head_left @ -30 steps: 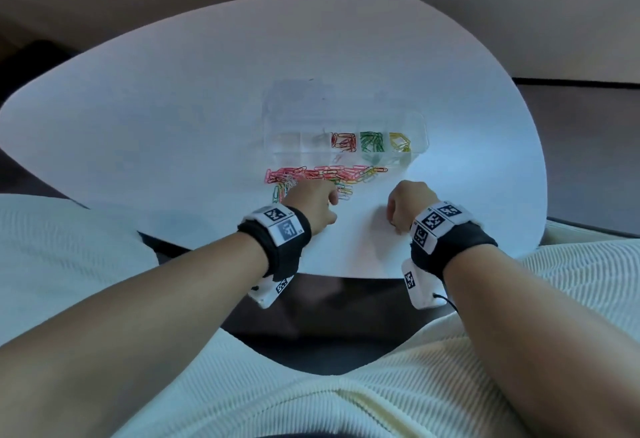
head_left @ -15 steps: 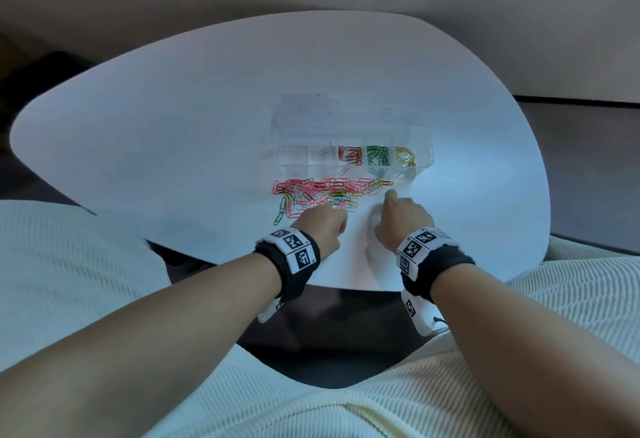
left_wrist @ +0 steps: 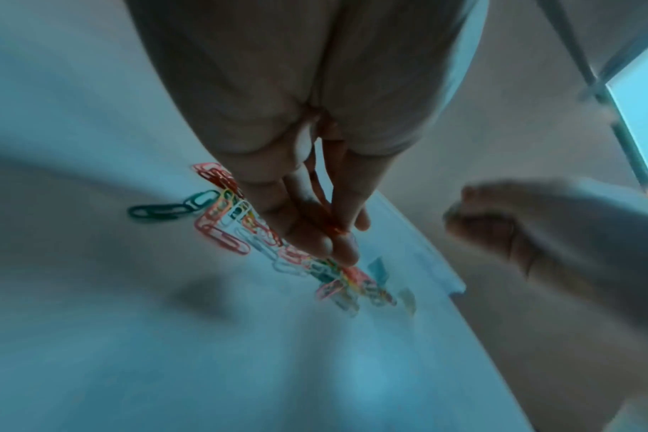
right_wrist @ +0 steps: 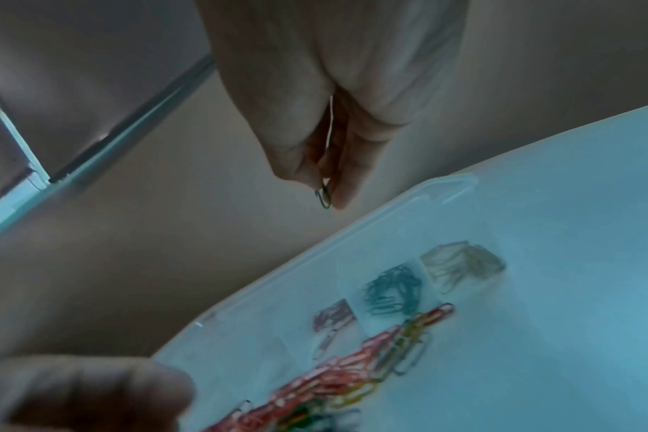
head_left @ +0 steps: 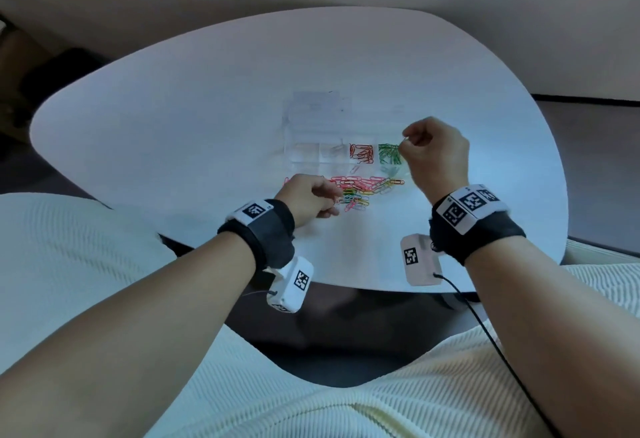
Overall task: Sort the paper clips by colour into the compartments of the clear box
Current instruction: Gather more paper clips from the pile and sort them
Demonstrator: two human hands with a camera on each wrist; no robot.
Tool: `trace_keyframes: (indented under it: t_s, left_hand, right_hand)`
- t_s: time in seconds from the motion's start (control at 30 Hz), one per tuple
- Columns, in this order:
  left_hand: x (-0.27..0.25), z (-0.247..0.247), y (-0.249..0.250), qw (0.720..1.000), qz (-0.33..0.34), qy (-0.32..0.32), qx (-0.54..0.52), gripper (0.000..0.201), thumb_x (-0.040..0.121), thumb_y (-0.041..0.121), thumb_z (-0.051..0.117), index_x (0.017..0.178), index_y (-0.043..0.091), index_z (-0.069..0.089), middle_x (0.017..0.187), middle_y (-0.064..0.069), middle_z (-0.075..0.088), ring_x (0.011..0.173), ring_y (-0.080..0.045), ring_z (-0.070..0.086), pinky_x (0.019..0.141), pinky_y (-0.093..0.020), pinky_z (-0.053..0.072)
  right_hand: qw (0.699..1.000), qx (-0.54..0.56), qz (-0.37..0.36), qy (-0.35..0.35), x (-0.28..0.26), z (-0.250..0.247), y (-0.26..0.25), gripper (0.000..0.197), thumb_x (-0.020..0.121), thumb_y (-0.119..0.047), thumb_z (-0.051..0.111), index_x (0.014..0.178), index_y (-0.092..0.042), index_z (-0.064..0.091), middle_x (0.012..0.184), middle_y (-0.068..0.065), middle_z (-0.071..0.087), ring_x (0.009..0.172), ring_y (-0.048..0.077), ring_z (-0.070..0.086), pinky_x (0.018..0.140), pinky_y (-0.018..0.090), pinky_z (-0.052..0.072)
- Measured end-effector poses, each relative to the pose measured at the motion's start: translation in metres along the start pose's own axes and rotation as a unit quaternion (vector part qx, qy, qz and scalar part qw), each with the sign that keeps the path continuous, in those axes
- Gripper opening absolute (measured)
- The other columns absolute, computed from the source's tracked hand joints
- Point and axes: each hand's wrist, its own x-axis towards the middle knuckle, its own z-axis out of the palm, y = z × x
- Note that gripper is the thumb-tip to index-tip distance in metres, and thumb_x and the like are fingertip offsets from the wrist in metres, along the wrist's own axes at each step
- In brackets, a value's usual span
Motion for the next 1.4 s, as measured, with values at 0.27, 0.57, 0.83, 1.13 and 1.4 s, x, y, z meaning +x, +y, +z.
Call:
trace_keyframes:
  t_s: [0.27,0.57,0.83,1.13,1.4]
  left_hand:
    - [-0.009,-0.017,0.023,0.986,-0.003,-0.040,-0.160,0.024,0.089,-0.018,0.050,0.101,-0.001,0.062,0.089,-0.016,0.069,0.077,-0.019,0.070,0.074,-0.025,0.059]
    - [-0.018,-0.056,0.009,0.999,-0.031,-0.011,0.015,0.037,0.086,-0.022,0.037,0.085,0.004,0.063,0.074,-0.012,0.062,0.061,-0.017,0.060,0.060,-0.025,0.056]
    - [-0.011,-0.050,0.013,0.968,-0.029,0.055,0.243,0.028,0.092,0.008,0.040,0.083,0.005,0.066,0.071,0.001,0.056,0.067,-0.018,0.050,0.059,-0.029,0.042]
    - [0.009,-0.039,-0.009,0.906,0.022,0.105,0.410,0.005,0.085,0.036,0.060,0.087,0.033,0.064,0.092,0.006,0.067,0.080,-0.021,0.059,0.067,-0.026,0.042]
    - [0.018,-0.046,-0.015,0.895,0.031,0.158,0.415,0.028,0.092,0.041,0.055,0.118,0.038,0.064,0.118,0.002,0.068,0.105,-0.027,0.063,0.084,-0.032,0.049]
  right_hand:
    - [0.997,-0.009,-0.072,-0.019,-0.017,0.015,-0.005,0.026,0.081,0.000,0.052,0.089,-0.012,0.073,0.094,0.004,0.070,0.087,0.020,0.064,0.081,0.028,0.049]
    - [0.942,-0.172,-0.139,-0.251,-0.046,0.056,0.008,0.024,0.085,-0.009,0.064,0.104,-0.015,0.076,0.100,0.009,0.072,0.093,0.027,0.065,0.079,0.028,0.048]
    - [0.926,-0.224,-0.092,-0.290,-0.054,0.062,0.015,0.013,0.084,-0.013,0.066,0.088,-0.018,0.078,0.083,0.007,0.074,0.075,0.026,0.068,0.069,0.037,0.058]
    - [0.928,-0.215,-0.178,-0.247,-0.059,0.083,-0.008,0.025,0.092,-0.013,0.054,0.104,-0.018,0.075,0.097,0.010,0.069,0.092,0.031,0.063,0.069,0.032,0.047]
    - [0.922,-0.249,-0.148,-0.257,-0.060,0.096,-0.010,0.023,0.094,-0.022,0.054,0.094,-0.018,0.076,0.091,0.007,0.065,0.086,0.032,0.063,0.061,0.028,0.035]
